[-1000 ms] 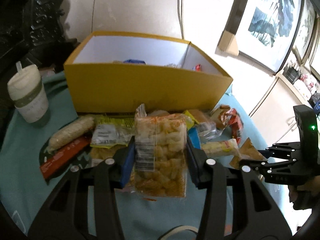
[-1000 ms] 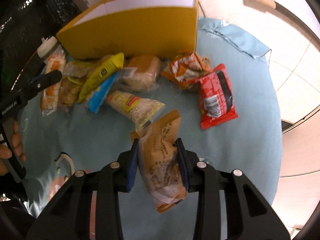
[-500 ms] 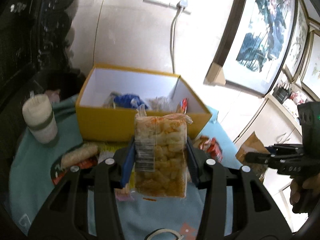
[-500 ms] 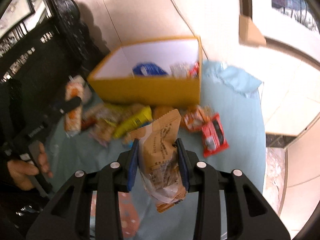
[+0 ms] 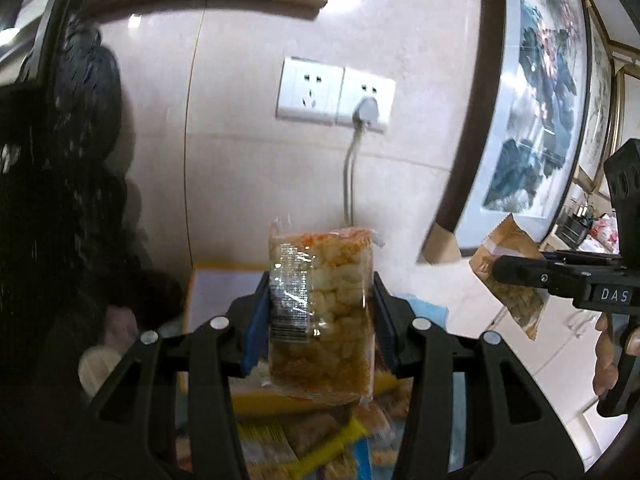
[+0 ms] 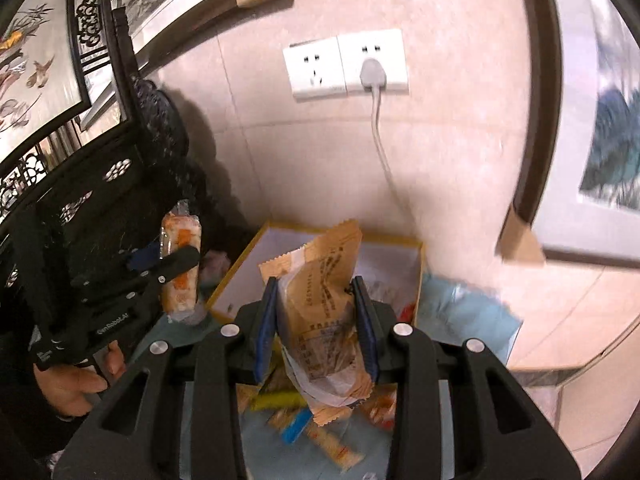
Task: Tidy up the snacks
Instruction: 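Carry both snacks up over the yellow box, then lower both snacks into the yellow box and open both tools, then grasp the clear cracker bag with the left tool while the right grasps the rice-stick bag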
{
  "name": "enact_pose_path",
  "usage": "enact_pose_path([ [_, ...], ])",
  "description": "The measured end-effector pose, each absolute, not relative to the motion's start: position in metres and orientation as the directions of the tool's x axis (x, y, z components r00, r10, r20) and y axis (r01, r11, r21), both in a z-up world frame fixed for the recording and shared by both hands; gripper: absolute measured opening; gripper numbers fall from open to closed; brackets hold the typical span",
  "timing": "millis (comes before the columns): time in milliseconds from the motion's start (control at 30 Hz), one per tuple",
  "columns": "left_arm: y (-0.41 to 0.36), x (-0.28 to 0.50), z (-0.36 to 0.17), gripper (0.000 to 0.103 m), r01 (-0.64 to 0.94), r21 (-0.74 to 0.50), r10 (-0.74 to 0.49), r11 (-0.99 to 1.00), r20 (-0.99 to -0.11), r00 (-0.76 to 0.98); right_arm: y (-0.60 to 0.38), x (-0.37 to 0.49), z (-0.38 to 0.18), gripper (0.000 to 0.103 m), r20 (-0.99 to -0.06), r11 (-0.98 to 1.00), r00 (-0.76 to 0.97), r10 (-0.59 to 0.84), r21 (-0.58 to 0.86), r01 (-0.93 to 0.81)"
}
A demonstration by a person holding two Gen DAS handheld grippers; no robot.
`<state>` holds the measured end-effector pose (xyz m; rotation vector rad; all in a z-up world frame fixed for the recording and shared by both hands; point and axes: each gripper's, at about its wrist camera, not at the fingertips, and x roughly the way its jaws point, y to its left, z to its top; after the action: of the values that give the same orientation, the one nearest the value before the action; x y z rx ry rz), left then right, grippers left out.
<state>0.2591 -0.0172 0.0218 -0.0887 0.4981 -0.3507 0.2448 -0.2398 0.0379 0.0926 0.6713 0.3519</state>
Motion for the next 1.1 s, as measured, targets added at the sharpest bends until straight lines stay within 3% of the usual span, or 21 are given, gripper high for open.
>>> enact_pose_path([
  [167, -0.025, 0.305, 0.029, 0.048, 0.279, -0.092, -0.289, 0.956, -0.47, 0.834, -0.239, 0.293, 0.048, 0.038, -0.586, 0.941, 0.736, 0.339, 0.2, -0.275],
  [200, -0.027, 0.318, 0.026, 0.061, 0.257, -0.075, -0.26, 0.964, -0.488, 0.833, -0.238, 0.305, 0.043, 0.04, -0.598, 0.943, 0.729, 0.332, 0.201, -0.264],
  [233, -0.027, 0.328, 0.021, 0.097, 0.241, -0.074, -0.245, 0.968, -0.508, 0.826, -0.239, 0.32, 0.033, 0.046, -0.634, 0.956, 0.716, 0.294, 0.185, -0.229],
  [267, -0.026, 0.341, 0.014, 0.101, 0.209, -0.075, -0.215, 0.975, -0.549, 0.807, -0.236, 0.33, 0.025, 0.056, -0.665, 0.967, 0.702, 0.256, 0.168, -0.193],
  [400, -0.002, 0.346, -0.005, 0.101, 0.145, -0.126, -0.192, 0.981, -0.592, 0.783, -0.234, 0.331, 0.005, 0.057, -0.685, 0.97, 0.687, 0.244, 0.167, -0.178],
  [567, 0.013, 0.312, -0.036, 0.101, 0.128, -0.079, -0.15, 0.989, -0.596, 0.789, -0.235, 0.301, -0.029, 0.057, -0.703, 0.961, 0.658, 0.268, 0.151, -0.23],
  [833, 0.017, 0.225, -0.129, 0.101, 0.19, -0.06, -0.178, 0.98, -0.692, 0.7, -0.226, 0.217, -0.122, 0.06, -0.788, 0.927, 0.52, 0.329, 0.164, -0.338],
  [1000, 0.018, 0.19, -0.189, 0.101, 0.225, -0.024, -0.156, 0.974, -0.79, 0.592, -0.211, 0.171, -0.188, 0.061, -0.877, 0.917, 0.418, 0.238, 0.061, -0.394],
  [1100, 0.015, 0.189, -0.2, 0.101, 0.241, -0.005, -0.146, 0.97, -0.807, 0.573, -0.21, 0.164, -0.208, 0.061, -0.897, 0.92, 0.393, 0.201, 0.034, -0.391],
])
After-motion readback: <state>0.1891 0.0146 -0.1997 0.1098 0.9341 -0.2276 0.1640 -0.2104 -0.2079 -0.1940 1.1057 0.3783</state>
